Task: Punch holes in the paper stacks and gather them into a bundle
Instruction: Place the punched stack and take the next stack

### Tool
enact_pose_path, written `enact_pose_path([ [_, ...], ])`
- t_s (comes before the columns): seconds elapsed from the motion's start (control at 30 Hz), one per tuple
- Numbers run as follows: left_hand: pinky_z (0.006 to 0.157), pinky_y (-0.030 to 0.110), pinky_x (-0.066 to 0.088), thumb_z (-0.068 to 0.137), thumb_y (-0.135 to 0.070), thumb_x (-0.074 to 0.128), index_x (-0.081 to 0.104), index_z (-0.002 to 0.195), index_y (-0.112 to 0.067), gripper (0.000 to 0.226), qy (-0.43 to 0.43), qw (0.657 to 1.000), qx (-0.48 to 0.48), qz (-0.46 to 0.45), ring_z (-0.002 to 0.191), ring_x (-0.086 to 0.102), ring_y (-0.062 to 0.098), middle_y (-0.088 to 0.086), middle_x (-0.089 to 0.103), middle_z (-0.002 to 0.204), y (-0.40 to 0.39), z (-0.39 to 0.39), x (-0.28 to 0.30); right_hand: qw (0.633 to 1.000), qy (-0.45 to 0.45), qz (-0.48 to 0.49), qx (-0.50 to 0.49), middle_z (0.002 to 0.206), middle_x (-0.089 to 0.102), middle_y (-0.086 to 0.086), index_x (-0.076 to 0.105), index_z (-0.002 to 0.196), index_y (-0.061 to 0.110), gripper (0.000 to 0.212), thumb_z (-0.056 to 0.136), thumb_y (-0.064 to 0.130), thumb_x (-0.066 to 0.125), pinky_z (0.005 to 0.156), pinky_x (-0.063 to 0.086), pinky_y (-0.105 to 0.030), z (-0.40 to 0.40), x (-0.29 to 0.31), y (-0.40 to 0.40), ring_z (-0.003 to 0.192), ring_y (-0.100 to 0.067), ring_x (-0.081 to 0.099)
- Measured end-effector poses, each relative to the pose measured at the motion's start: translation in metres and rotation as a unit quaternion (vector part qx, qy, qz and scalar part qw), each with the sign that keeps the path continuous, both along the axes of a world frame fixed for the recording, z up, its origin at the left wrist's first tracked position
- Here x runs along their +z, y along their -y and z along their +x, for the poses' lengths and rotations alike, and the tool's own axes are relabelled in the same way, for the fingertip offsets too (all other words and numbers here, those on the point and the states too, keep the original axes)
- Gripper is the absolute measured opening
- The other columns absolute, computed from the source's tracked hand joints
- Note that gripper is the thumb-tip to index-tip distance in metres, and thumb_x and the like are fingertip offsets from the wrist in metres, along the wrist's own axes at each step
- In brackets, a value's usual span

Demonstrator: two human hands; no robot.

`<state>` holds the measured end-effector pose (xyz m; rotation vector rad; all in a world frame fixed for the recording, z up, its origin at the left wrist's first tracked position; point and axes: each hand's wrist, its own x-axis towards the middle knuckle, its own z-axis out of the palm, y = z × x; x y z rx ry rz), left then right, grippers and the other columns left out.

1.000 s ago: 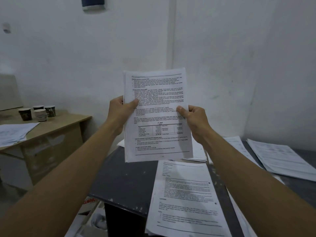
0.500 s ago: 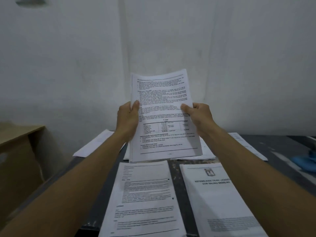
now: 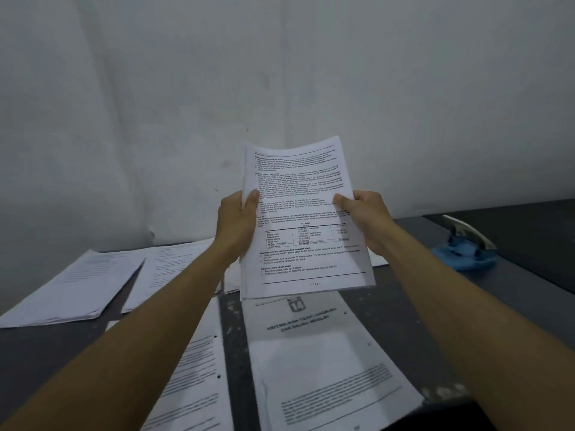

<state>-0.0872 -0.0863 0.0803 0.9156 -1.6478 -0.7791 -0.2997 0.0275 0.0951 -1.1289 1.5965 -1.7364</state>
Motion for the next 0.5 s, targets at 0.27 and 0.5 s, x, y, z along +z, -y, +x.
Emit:
enact_pose_path([
  [0.27, 0.067, 0.025, 0.058, 0.102, -0.039, 0.053, 0.068, 0.095, -0.027, 0.021, -0.009, 0.996, -0.084, 0.012, 0.077, 0.073, 0.008, -0.011, 0.074, 0.09, -0.012, -0.095, -0.01, 0.997, 0.022, 0.037, -0.063, 0.077, 0.076, 0.008, 0.069, 0.088, 0.019, 0.016, 0.098, 0.028, 0.06, 0.051, 0.051, -0.021, -0.087, -0.025, -0.021, 0.066, -0.009, 0.071],
  [0.5, 0.07, 0.033, 0.06, 0.101, -0.036, 0.055, 0.069, 0.105, -0.021, 0.021, -0.01, 0.988, -0.135, 0.074, 0.08, 0.074, 0.015, -0.003, 0.075, 0.098, -0.016, -0.168, -0.03, 0.991, 0.026, 0.078, -0.109, 0.078, 0.076, 0.006, 0.07, 0.092, 0.018, 0.008, 0.095, 0.023, 0.064, 0.049, 0.053, -0.022, -0.151, -0.045, -0.035, 0.063, -0.012, 0.072],
])
